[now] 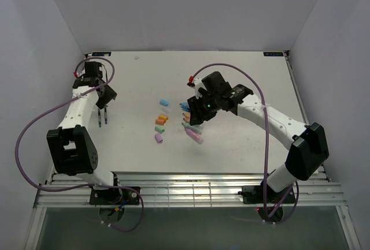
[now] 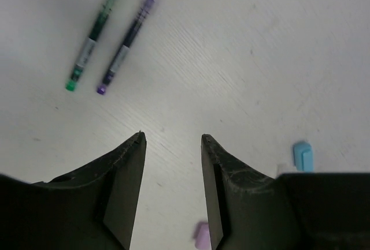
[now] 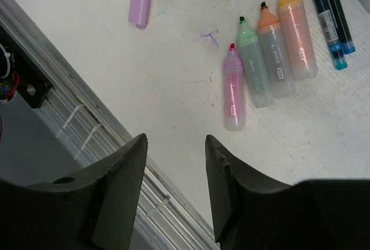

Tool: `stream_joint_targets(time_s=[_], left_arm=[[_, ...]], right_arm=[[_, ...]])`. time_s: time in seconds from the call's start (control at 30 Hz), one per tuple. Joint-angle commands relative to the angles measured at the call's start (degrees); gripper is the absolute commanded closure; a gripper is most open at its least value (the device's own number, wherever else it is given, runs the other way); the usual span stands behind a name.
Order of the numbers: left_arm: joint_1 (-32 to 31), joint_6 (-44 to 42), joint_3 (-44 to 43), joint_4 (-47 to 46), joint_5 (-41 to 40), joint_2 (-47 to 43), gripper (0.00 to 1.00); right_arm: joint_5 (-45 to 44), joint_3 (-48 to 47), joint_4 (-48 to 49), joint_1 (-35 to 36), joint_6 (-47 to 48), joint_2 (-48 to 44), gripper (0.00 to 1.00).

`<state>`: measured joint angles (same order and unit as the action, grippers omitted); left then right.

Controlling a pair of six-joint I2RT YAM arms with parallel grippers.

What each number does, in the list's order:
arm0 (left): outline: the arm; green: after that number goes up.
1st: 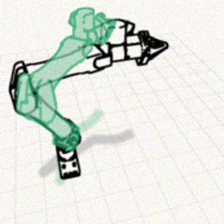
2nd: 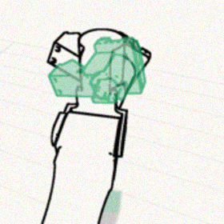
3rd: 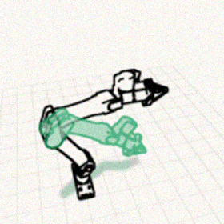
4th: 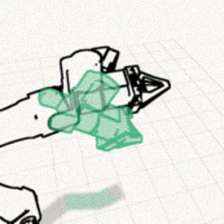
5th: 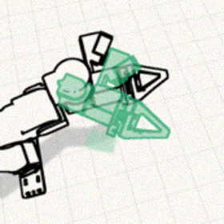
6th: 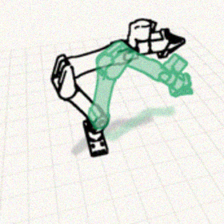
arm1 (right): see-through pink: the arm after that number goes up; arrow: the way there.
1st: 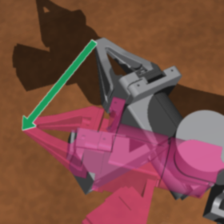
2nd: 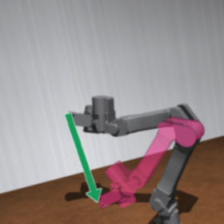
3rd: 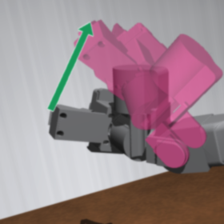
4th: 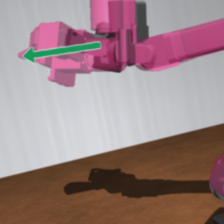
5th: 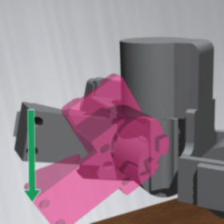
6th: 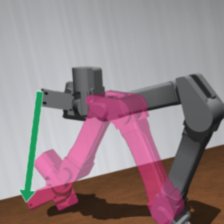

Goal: Open the pen caps

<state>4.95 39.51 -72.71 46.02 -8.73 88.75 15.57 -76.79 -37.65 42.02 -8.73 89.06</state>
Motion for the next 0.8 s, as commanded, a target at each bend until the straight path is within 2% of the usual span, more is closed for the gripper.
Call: stream_joint_targets(time_s=[0.0,0.2,0.47,0.77], left_arm=[[2.52,-8.30,-4.28,-0.23,-10.50,2.99,0.47],[4.80,-13.21,-4.91,-3.38,-12.89,7.66,0.48],[5.60,-21.22,2.73,-15.42,-9.64,8.11,0.48],[5.60,-27.02,8.19,-24.04,-5.86,7.93,0.49]], right_arm=[[3.49,2.08,-1.20,0.08,-0.94,-1.96,0.49],[4.73,3.58,-1.29,0.08,-0.32,-2.48,0.49],[5.52,3.84,-1.29,-0.01,0.65,-1.70,0.49],[6.05,5.16,-1.29,-0.27,0.73,-0.82,0.49]])
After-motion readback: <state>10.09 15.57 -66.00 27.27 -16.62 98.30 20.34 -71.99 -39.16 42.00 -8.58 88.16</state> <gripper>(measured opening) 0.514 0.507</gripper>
